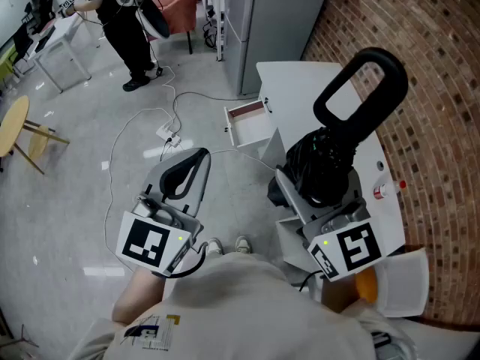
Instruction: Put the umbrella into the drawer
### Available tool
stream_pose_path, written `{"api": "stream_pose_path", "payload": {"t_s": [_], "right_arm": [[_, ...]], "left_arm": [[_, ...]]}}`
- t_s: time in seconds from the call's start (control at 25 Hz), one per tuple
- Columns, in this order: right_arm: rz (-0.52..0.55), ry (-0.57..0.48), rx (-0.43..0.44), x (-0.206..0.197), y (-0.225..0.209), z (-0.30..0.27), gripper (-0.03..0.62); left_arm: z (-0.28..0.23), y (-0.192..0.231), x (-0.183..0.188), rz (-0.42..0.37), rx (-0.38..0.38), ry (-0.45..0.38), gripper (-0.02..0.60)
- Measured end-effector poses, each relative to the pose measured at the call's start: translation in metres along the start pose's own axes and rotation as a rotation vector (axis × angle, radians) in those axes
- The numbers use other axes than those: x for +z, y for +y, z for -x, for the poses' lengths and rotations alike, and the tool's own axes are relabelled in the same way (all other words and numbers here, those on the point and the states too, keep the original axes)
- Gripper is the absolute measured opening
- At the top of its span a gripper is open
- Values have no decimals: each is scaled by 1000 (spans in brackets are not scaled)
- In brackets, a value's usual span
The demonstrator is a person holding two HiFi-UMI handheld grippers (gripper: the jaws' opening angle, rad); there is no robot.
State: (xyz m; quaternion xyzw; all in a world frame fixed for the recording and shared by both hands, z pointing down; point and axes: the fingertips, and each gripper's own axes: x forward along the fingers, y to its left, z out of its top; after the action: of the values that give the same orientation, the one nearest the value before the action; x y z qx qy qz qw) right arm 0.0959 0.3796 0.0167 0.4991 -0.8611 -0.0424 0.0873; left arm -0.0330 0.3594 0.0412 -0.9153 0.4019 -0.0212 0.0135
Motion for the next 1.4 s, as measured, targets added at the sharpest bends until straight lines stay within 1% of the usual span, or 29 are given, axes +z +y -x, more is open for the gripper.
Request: {"api": "stream_pose_path", "payload": {"t_s": [0.16,0.24,0.4,0.56,0.68,0.92,1.08,1.2,1.32,1.4], "right_arm": [[-7,-3,-3,-3,-3,2,285],[-16,-3,-2,-4,-5,3,285],[-19,11,14,-5,-9,3,285],[-21,15,22,-9,-14,4,285],[-31,16,25,-13,-21,6,285],[-32,18,35,-20,-35,9,285],[-28,21,53,-26,-44,10,285],[-29,22,73,-32,-51,12,285],[-25,24,87,-39,-58,15,285],[-26,27,95,-43,-63,16,285]], "left_arm": [[-3,-3,-2,2,5,0,9],[-5,-4,-4,4,8,12,9],[-11,-9,-3,1,3,7,9],[-17,-15,-7,4,3,24,9],[-20,-18,-11,4,12,48,9],[-30,-23,-11,3,34,46,9],[-37,-32,-11,3,42,30,9],[-42,-40,-13,3,56,29,9],[-45,-46,-18,5,80,49,9],[-49,-52,-18,-4,81,39,9]]}}
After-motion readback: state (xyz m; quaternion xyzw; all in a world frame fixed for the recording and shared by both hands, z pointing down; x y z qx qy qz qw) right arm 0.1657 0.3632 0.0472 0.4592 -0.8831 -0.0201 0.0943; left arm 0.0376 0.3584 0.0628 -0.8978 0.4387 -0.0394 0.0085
